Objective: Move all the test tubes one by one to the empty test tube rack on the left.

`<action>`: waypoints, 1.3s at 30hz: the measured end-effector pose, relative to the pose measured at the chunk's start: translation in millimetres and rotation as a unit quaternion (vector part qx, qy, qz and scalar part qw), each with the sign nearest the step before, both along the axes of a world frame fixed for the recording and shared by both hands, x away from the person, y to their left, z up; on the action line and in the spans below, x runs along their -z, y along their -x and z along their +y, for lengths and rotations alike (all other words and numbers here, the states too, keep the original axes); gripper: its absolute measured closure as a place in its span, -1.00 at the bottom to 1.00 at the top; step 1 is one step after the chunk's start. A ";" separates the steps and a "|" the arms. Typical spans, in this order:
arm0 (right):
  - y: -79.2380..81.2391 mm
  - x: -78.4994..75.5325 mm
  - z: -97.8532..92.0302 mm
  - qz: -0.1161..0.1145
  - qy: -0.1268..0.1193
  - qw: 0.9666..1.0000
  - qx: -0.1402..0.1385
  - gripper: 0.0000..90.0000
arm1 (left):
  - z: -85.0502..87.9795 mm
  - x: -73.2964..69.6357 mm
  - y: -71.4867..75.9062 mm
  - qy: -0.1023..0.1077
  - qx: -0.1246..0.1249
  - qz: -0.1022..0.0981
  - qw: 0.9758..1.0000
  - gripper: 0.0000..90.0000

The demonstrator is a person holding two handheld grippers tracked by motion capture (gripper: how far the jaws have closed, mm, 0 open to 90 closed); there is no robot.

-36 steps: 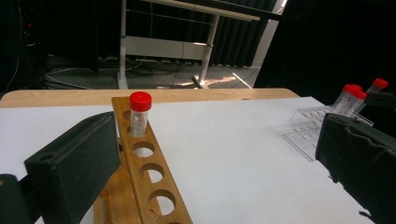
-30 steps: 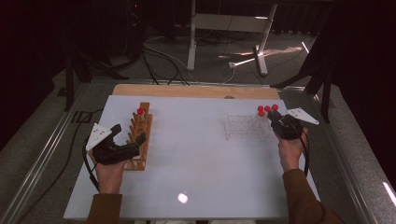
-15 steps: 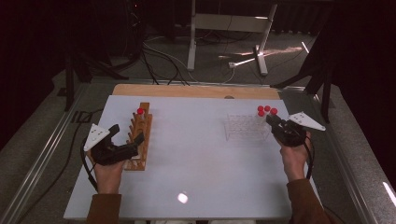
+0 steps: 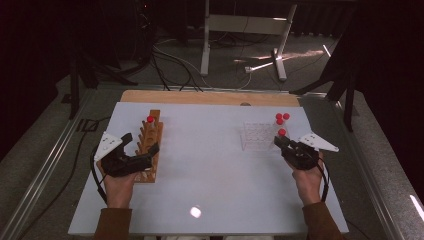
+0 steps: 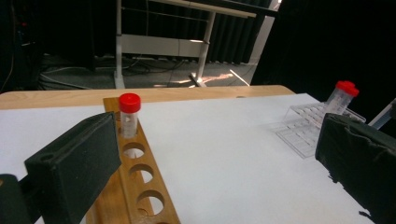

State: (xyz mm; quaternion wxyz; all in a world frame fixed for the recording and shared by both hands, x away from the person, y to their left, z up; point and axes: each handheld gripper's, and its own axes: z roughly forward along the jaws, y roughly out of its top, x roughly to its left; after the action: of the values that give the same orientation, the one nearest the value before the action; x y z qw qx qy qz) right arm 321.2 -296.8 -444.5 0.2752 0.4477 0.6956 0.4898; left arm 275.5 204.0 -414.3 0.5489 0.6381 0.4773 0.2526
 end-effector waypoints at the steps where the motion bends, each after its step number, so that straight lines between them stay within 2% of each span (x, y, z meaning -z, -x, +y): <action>1: 1.1 0.5 1.5 0.000 -0.001 1.000 -0.005 0.65 | -1.6 -0.5 0.2 -0.002 0.001 0.000 1.000 -0.99; 8: 9.3 2.6 13.6 0.004 -0.002 0.999 -0.040 0.65 | -10.4 0.2 2.2 -0.013 0.010 0.002 1.000 -0.99; 11: 11.3 3.3 22.4 0.003 0.006 0.998 -0.059 0.65 | -14.4 0.4 1.9 -0.018 0.013 0.003 1.000 -0.99; 13: 11.3 3.4 23.7 0.003 0.008 0.998 -0.061 0.65 | -17.6 0.2 1.9 -0.020 0.018 0.003 1.000 -0.99; 18: 15.9 3.1 35.9 0.013 0.015 0.996 -0.088 0.65 | -33.3 -4.4 2.9 -0.036 0.033 0.001 0.999 -0.97; 21: 18.3 1.9 41.8 0.012 0.016 0.995 -0.101 0.65 | -45.8 -8.2 2.7 -0.037 0.049 -0.003 0.998 -0.97; 22: 20.5 0.9 47.2 0.015 0.013 0.993 -0.115 0.65 | -51.7 -9.5 2.4 -0.038 0.055 -0.005 0.998 -0.97; 24: 21.3 0.5 49.4 0.014 0.014 0.993 -0.120 0.65 | -60.8 -10.9 1.6 -0.046 0.067 -0.006 0.997 -0.97; 25: 23.4 -0.1 55.5 0.016 0.017 0.991 -0.132 0.65 | -68.6 -10.8 0.5 -0.046 0.075 -0.007 0.996 -0.97; 26: 23.4 -0.1 55.5 0.016 0.017 0.991 -0.132 0.65 | -68.6 -10.8 0.5 -0.046 0.075 -0.007 0.996 -0.97; 31: 27.6 -0.1 68.9 0.023 0.019 0.987 -0.158 0.65 | -92.2 -8.1 -3.3 -0.051 0.101 -0.004 0.994 -0.97; 33: 28.4 -0.3 70.9 0.024 0.020 0.986 -0.162 0.65 | -104.0 -7.6 -4.3 -0.055 0.115 -0.003 0.992 -0.97; 37: 31.1 -0.6 79.0 0.026 0.020 0.984 -0.176 0.65 | -124.1 -7.5 -7.1 -0.049 0.138 -0.003 0.989 -0.97; 38: 32.1 0.7 83.1 0.026 0.024 0.983 -0.182 0.65 | -135.5 -6.6 -9.1 -0.048 0.150 -0.001 0.988 -0.97; 39: 32.1 0.7 83.1 0.026 0.024 0.983 -0.182 0.65 | -135.5 -6.6 -9.1 -0.048 0.150 -0.001 0.988 -0.97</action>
State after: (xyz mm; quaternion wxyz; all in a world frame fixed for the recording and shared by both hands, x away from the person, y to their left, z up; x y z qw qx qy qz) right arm 289.1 -213.7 -445.2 0.1740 0.3191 0.7839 0.5033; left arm 284.6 68.6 -407.6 0.5501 0.7276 0.3630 0.1904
